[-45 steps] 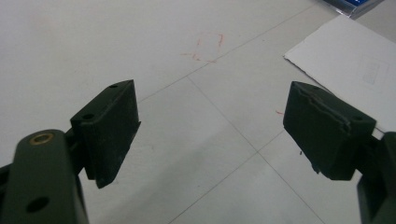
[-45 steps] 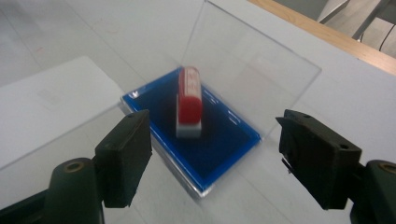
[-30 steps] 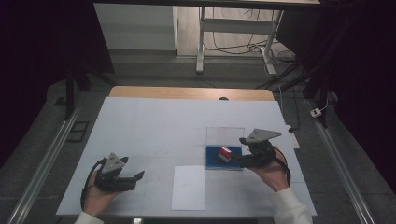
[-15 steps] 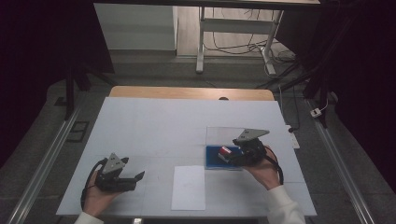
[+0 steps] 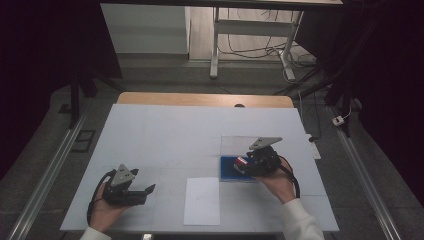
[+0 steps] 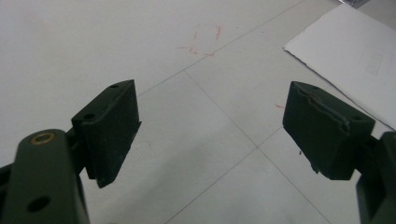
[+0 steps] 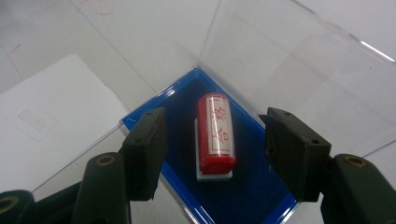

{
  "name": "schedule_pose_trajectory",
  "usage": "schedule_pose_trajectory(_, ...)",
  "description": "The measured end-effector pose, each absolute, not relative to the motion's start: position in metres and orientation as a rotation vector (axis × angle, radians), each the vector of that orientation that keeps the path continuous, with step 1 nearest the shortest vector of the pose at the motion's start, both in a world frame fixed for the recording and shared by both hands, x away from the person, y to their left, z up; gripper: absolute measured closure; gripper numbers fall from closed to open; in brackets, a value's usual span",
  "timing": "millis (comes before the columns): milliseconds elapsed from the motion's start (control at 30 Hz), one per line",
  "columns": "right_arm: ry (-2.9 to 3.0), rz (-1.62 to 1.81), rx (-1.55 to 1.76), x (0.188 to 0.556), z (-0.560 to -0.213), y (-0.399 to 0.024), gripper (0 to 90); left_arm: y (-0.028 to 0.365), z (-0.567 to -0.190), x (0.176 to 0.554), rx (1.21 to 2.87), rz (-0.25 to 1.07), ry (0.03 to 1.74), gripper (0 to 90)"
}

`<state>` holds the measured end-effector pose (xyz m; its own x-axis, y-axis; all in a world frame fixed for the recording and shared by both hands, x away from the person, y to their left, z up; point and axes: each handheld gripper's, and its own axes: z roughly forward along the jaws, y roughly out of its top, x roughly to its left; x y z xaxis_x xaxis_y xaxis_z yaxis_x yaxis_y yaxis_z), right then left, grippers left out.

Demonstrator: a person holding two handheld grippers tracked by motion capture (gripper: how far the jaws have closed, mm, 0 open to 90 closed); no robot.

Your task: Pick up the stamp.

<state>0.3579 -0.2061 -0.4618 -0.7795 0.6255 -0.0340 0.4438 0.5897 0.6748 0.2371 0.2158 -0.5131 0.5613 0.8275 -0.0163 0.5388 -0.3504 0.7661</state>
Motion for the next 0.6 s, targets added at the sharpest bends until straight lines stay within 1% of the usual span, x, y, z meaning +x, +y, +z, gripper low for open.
schedule_pose_trajectory(233,2.573,0.911,0.871,0.3575,-0.4656,-0.1995,41.9,0.2158,-0.5135,0.2372,2.046,0.485,1.087,19.1)
schedule_pose_trajectory(400,2.573,0.887,0.869,0.3582,-0.4682,-0.1962,46.2,0.2163,-0.5136,0.2375,2.047,0.484,1.087,19.1)
schedule_pose_trajectory(433,2.565,0.889,0.878,0.3593,-0.4685,-0.1958,49.9,0.2163,-0.5136,0.2374,2.048,0.485,1.088,19.1)
schedule_pose_trajectory(467,2.565,0.889,0.878,0.3593,-0.4685,-0.1958,49.9,0.2163,-0.5136,0.2373,2.048,0.483,1.086,19.1)
schedule_pose_trajectory(600,2.568,0.897,0.872,0.3607,-0.4684,-0.1968,60.0,0.2161,-0.5137,0.2374,2.049,0.483,1.086,19.1)
